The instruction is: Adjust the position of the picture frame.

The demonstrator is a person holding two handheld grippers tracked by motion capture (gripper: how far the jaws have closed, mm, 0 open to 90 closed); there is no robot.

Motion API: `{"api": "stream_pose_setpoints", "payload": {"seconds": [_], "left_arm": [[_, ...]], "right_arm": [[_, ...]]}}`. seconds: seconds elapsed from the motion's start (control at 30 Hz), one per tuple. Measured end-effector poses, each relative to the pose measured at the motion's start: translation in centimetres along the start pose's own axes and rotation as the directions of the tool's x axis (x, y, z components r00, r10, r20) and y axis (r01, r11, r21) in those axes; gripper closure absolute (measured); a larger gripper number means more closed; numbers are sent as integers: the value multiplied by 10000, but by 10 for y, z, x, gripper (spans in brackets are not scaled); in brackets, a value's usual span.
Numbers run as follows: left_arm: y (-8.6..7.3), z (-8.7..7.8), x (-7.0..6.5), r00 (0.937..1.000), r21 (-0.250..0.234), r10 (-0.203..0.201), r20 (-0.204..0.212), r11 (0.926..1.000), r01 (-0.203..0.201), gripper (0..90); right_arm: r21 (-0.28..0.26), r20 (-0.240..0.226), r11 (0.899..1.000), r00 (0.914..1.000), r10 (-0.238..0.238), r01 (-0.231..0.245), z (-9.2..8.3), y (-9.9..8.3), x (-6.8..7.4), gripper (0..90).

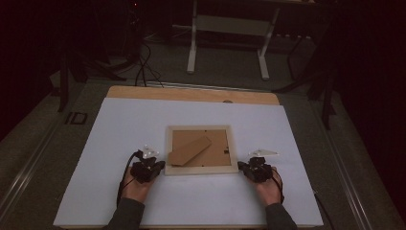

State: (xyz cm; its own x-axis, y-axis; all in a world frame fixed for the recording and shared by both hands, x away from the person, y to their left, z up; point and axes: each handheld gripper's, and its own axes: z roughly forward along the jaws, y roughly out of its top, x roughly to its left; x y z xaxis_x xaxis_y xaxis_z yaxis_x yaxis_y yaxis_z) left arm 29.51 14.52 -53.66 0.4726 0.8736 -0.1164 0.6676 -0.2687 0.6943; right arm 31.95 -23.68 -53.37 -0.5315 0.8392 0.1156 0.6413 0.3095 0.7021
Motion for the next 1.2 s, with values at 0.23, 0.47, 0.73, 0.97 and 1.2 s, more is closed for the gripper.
{"api": "stream_pose_setpoints", "payload": {"seconds": [0.23,0.47,0.73,0.97,1.2], "left_arm": [[0,-1,4,9999,-4,-93,-81,10000,93,900],[-1,-1,7,9998,-36,-189,-29,9998,189,900],[-1,-1,7,9998,-47,-162,-65,9999,161,900],[-1,-1,7,9998,-71,-176,-111,9998,175,900],[-1,0,7,9996,-124,-200,-188,9997,198,900]], "right_arm": [[7,-48,9999,9999,-128,128,2,1,5,900],[19,-82,9998,9998,-194,194,2,1,7,900],[-20,-82,9998,9998,-187,187,2,0,8,900],[22,-82,9998,9997,-219,219,2,0,8,900],[-8,-111,9997,9997,-233,233,2,0,9,900]]}}
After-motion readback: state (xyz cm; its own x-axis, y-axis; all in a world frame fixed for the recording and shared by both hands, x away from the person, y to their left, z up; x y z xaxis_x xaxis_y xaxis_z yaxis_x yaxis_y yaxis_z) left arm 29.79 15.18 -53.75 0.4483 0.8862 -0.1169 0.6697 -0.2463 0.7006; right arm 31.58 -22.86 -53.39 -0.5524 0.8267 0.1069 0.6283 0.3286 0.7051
